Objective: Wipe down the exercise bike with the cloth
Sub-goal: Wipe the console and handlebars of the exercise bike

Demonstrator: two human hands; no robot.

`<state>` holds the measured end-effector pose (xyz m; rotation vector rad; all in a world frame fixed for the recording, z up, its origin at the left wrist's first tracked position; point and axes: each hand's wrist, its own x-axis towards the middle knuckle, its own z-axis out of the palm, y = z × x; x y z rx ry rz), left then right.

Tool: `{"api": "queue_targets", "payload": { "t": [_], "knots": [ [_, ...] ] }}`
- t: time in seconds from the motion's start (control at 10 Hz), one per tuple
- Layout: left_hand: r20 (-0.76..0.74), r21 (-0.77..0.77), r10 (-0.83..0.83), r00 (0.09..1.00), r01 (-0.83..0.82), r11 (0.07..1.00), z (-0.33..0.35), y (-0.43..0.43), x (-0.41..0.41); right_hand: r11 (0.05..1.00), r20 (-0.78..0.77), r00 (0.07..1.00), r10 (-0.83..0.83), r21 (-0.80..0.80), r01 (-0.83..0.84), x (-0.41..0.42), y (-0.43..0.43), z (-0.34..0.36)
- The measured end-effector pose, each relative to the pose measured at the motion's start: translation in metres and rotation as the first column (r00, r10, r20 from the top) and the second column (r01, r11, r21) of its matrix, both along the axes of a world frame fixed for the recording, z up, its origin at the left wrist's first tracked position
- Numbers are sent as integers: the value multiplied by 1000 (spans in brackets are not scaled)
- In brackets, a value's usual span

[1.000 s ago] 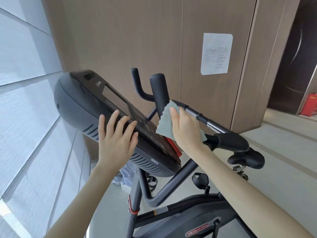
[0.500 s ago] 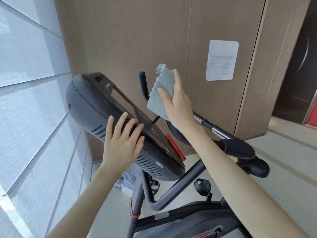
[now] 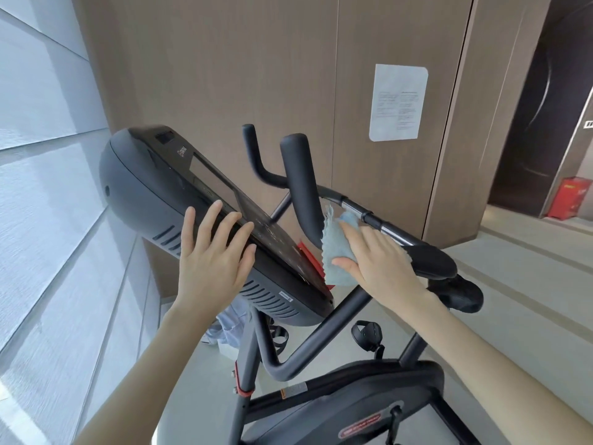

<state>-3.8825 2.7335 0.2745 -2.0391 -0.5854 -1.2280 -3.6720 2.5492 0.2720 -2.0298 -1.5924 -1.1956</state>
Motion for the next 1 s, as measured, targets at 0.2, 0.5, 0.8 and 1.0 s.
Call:
{"api": "queue_targets", "payload": {
  "t": [0.2,0.5,0.8,1.0],
  "knots": [
    [-35,-9,7,999,-7,1000,2,-1,-3,950,-522,817,243,299,-91,-2,-2,11],
    [-60,-47,9,998,-11,999,6,-7,-8,851,-342,873,347,507,-139,-74,76,97],
    [-58,-26,-12,998,11,1000,5,-5,-8,948,-117,990,-84,297,116,-66,60,34],
    [-33,-70,-28,999,26,997,5,-11,-6,991,94,991,-92,102,82,-26,24,-1]
  ]
}}
